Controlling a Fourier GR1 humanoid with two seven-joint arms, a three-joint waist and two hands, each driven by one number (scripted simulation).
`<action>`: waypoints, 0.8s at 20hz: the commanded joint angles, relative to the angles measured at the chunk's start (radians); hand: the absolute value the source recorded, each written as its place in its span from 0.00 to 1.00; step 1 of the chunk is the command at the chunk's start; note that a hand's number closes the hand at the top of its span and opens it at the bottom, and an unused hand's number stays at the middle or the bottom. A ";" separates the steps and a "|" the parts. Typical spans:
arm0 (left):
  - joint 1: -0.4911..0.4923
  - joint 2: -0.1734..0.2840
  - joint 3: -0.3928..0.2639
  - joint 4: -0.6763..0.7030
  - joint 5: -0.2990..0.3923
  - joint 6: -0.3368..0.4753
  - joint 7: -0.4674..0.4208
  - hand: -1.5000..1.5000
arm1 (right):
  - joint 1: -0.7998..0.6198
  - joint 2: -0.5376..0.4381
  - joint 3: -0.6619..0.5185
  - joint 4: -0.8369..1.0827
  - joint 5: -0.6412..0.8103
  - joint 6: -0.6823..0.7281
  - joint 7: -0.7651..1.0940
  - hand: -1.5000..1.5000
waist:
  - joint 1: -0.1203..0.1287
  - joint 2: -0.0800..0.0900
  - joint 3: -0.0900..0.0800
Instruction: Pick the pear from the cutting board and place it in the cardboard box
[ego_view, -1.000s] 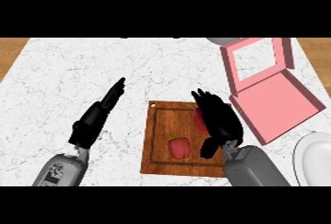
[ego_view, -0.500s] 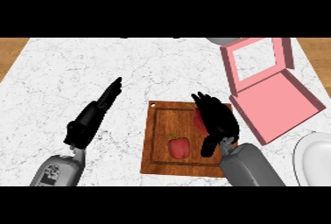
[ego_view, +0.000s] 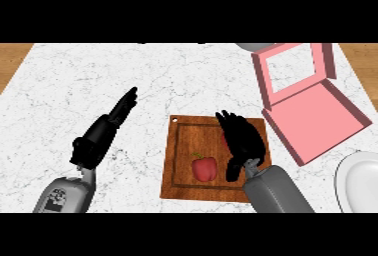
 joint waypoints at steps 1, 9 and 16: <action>0.045 -0.019 -0.016 -0.038 -0.027 -0.015 -0.012 0.50 | -0.009 0.027 0.018 0.087 0.046 -0.056 -0.003 0.00 | 0.002 0.000 0.000; -0.050 -0.038 0.041 0.009 -0.019 -0.041 0.036 0.50 | -0.026 0.006 -0.029 0.173 0.085 -0.083 -0.069 0.00 | -0.001 0.000 0.000; 0.010 -0.076 0.025 0.050 -0.057 -0.026 -0.055 0.50 | -0.090 0.028 -0.027 0.264 0.127 -0.124 -0.121 1.00 | 0.001 0.001 0.000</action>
